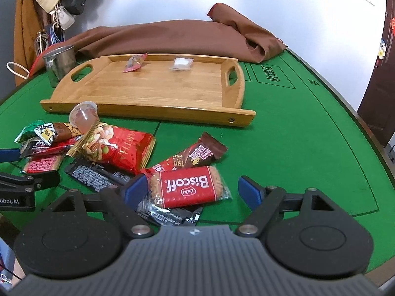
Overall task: Organize snacks
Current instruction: 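Grasp the red wafer packet with the left tool while the right tool grasps the red Biscoff packet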
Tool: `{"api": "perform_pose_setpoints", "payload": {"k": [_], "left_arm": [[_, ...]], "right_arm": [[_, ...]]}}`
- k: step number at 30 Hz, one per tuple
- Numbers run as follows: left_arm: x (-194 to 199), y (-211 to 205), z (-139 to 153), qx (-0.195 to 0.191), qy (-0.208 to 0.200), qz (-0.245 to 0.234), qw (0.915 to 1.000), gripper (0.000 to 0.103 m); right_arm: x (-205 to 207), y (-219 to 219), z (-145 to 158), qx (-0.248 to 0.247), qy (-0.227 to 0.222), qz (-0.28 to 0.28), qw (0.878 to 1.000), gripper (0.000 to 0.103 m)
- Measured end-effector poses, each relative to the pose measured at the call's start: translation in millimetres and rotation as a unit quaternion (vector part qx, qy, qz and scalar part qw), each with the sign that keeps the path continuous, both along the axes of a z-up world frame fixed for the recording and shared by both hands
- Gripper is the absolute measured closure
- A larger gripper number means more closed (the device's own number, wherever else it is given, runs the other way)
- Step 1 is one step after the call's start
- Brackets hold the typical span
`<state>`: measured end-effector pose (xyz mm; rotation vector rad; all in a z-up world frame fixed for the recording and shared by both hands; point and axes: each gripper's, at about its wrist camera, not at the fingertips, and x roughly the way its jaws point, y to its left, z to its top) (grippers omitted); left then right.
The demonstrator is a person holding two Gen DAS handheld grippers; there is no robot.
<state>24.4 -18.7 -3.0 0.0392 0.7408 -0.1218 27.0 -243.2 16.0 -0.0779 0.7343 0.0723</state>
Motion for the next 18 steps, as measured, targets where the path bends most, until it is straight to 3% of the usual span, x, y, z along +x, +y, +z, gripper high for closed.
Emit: {"api": "perform_pose_setpoints", "payload": {"k": [8,12,18], "left_arm": [[10,-3,0,0.002,0.003,0.017,0.9999,0.005],[5,-5,3,0.008,-0.002,0.013,0.9999,0.018],[-4,-5,6,0.017,-0.001,0.006,0.9998,0.027]], "right_arm": [[2,-4,0,0.003,0.002,-0.001,1.0,0.016],[1,-6,-2,0.014,0.006,0.004,1.0,0.016],[0,-2,-1,0.009,0.007,0.012,1.0,0.02]]}}
